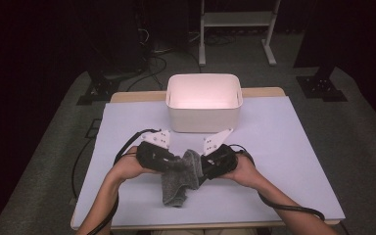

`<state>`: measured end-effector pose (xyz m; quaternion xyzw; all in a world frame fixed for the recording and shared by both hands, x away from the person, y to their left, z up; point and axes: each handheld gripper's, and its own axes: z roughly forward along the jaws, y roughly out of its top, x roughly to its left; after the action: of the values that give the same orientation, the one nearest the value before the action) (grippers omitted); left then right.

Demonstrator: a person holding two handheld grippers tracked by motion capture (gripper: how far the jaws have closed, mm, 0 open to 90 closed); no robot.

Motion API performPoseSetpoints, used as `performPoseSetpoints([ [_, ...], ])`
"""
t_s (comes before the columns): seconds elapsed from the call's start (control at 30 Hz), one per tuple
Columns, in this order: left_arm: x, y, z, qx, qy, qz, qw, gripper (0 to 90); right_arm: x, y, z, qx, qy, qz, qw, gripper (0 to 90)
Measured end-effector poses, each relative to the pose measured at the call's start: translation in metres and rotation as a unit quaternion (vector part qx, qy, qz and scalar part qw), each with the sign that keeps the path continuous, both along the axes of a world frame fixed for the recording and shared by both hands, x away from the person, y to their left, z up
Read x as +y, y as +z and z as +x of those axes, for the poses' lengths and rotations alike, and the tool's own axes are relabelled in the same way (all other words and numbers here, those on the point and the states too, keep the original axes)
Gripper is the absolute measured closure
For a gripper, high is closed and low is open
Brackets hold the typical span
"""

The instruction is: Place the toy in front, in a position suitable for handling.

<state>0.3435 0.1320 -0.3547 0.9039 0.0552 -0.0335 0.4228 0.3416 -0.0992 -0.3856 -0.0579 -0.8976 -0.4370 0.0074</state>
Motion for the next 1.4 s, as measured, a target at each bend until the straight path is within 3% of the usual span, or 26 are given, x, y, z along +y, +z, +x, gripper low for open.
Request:
performPoseSetpoints([
  [0.3, -0.029, -0.015, 0.005, 0.011, -0.022, 0.014, 0.9996, 77.7, -0.035, -0.005, -0.005, 0.000, -0.018, -0.015, 0.9997, 59.4],
  [0.5, -0.048, -0.022, 0.007, 0.015, -0.039, 0.027, 0.9988, 77.7, -0.066, -0.027, -0.006, 0.029, -0.038, -0.021, 0.9986, 59.4],
  [0.53, -0.052, -0.024, 0.007, 0.014, -0.043, 0.038, 0.9983, 77.6, -0.078, -0.040, -0.009, 0.042, -0.051, -0.007, 0.9978, 59.7],
  [0.67, -0.057, -0.026, 0.006, 0.012, -0.046, 0.047, 0.9977, 77.6, -0.080, -0.040, -0.012, 0.034, -0.052, -0.009, 0.9980, 59.3],
  [0.73, -0.053, -0.024, 0.005, 0.010, -0.044, 0.051, 0.9977, 77.6, -0.079, -0.040, -0.012, 0.033, -0.054, -0.014, 0.9979, 55.5],
  [0.83, -0.045, -0.025, 0.005, 0.012, -0.036, 0.056, 0.9977, 77.7, -0.075, -0.046, -0.014, 0.020, -0.052, -0.059, 0.9967, 48.0],
  [0.93, -0.033, -0.025, 0.005, 0.014, -0.026, 0.048, 0.9984, 77.7, -0.069, -0.055, -0.017, 0.015, -0.049, -0.072, 0.9961, 48.1],
  [1.0, -0.026, -0.025, 0.004, 0.014, -0.020, 0.047, 0.9986, 77.7, -0.063, -0.058, -0.018, 0.023, -0.039, -0.073, 0.9964, 55.0],
  [1.07, -0.017, -0.023, 0.003, 0.015, -0.015, 0.043, 0.9989, 77.7, -0.060, -0.057, -0.019, 0.010, -0.032, -0.074, 0.9967, 55.8],
  [1.2, 0.000, -0.016, 0.002, 0.008, 0.000, 0.039, 0.9992, 77.7, -0.054, -0.058, -0.017, 0.017, -0.032, -0.067, 0.9971, 56.0],
  [1.3, 0.013, -0.007, 0.000, 0.000, 0.009, 0.045, 0.9990, 77.7, -0.044, -0.056, -0.014, 0.018, -0.022, -0.054, 0.9982, 56.0],
  [1.4, 0.026, 0.000, -0.002, -0.005, 0.021, 0.051, 0.9985, 77.7, -0.030, -0.053, -0.012, 0.005, -0.012, -0.057, 0.9983, 55.9],
])
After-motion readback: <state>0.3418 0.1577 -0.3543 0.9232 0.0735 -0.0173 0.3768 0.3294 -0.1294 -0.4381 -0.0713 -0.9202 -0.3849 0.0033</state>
